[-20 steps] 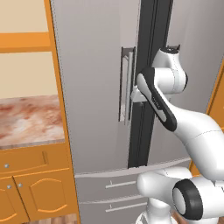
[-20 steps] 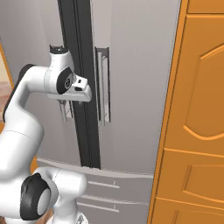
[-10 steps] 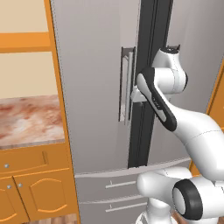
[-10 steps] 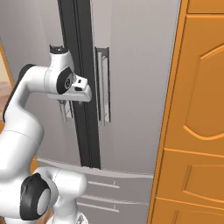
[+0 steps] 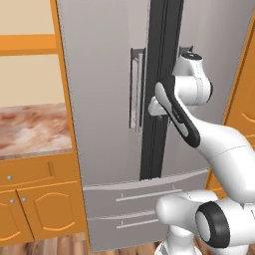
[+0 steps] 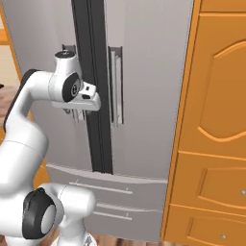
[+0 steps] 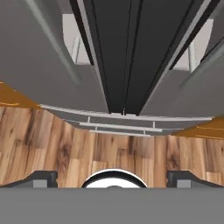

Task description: Retrieve the sausage and cheese from the fridge and place them on the cutting board on the counter.

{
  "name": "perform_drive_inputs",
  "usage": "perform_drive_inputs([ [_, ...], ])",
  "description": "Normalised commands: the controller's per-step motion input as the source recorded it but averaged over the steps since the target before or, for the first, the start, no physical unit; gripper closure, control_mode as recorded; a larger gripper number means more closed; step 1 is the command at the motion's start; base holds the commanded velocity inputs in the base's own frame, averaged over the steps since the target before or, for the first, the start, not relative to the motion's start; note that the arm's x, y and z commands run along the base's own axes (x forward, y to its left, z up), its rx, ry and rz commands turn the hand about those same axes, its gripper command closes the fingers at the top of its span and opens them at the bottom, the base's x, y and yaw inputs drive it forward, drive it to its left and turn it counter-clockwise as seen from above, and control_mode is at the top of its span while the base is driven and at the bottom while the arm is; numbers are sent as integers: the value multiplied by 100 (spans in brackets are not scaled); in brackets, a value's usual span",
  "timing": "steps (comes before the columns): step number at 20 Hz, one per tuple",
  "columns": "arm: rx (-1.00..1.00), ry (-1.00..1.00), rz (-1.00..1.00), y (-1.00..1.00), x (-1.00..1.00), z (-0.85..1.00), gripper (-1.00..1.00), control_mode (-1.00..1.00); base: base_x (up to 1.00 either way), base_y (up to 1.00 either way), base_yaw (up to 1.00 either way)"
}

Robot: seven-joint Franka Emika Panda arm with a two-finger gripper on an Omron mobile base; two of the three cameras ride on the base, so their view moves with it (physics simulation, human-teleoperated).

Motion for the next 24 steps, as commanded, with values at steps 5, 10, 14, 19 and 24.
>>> perform_drive_inputs([
  [5, 0, 0, 0, 0, 0, 0, -100, 100, -59, -30, -7],
  [10, 0, 0, 0, 0, 0, 0, -100, 100, -36, -14, -6],
  [14, 0, 0, 0, 0, 0, 0, -100, 100, -13, 0, -1],
  [19, 0, 0, 0, 0, 0, 0, -100, 100, -8, 0, 0],
  [24, 0, 0, 0, 0, 0, 0, -100, 100, 0, 0, 0],
])
